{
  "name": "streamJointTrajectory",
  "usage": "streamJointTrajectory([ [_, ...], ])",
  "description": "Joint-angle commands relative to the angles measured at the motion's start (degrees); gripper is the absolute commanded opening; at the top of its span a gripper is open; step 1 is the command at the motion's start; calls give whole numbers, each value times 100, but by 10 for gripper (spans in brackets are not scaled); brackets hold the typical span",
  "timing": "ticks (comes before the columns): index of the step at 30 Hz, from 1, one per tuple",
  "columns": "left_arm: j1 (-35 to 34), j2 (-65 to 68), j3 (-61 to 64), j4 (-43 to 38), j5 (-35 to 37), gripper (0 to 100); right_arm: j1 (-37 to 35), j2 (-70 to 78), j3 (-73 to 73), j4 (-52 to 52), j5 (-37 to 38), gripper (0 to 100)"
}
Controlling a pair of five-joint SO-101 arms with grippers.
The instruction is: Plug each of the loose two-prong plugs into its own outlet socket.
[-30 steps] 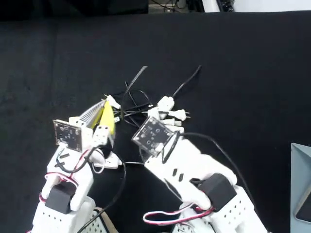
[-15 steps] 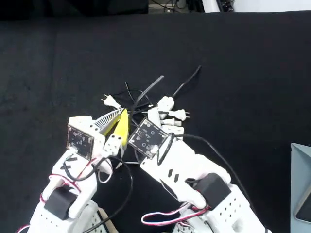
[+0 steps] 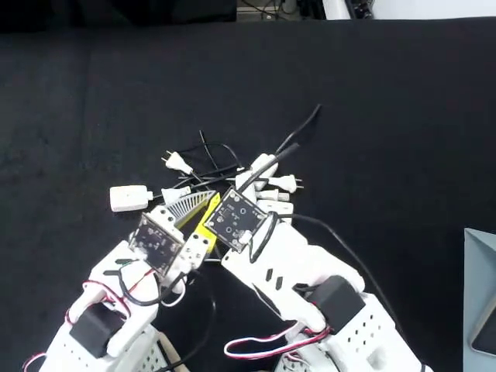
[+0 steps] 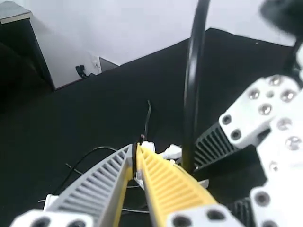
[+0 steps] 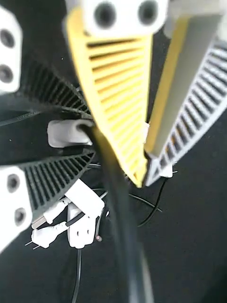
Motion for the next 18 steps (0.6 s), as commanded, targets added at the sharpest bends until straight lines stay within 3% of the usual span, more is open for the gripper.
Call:
streamJointTrajectory([
  [1,84,-18,84,-9,-229,30,-53,-31,-4,-123,-35,11],
  [10,259,-18,119,0,-281,30,-44,-31,145,-123,-44,11],
  [18,418,-18,127,9,-774,30,-44,-31,145,-97,-44,11],
])
